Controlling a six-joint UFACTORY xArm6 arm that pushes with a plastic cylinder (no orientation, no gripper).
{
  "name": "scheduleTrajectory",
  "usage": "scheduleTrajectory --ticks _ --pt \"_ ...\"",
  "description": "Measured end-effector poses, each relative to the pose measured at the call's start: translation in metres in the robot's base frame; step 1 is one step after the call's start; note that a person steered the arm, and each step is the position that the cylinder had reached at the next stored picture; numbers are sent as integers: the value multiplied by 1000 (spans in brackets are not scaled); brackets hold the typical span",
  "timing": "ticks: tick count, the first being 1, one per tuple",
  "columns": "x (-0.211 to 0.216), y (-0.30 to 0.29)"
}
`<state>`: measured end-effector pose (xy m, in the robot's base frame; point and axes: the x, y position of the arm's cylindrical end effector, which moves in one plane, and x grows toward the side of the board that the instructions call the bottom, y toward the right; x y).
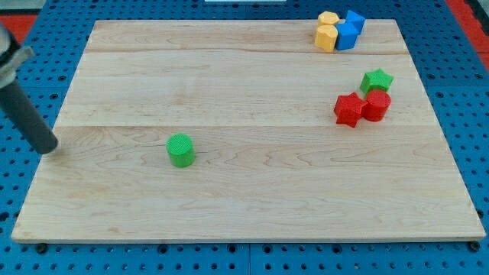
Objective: Move the green circle towards the green star
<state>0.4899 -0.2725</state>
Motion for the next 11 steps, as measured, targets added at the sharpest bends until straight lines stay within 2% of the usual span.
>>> scheduleTrajectory --ticks 3,4,6,8,11 --pt "0 175" --pt "2 202" --pt "58 196" --pt "9 233" --pt "-75 257"
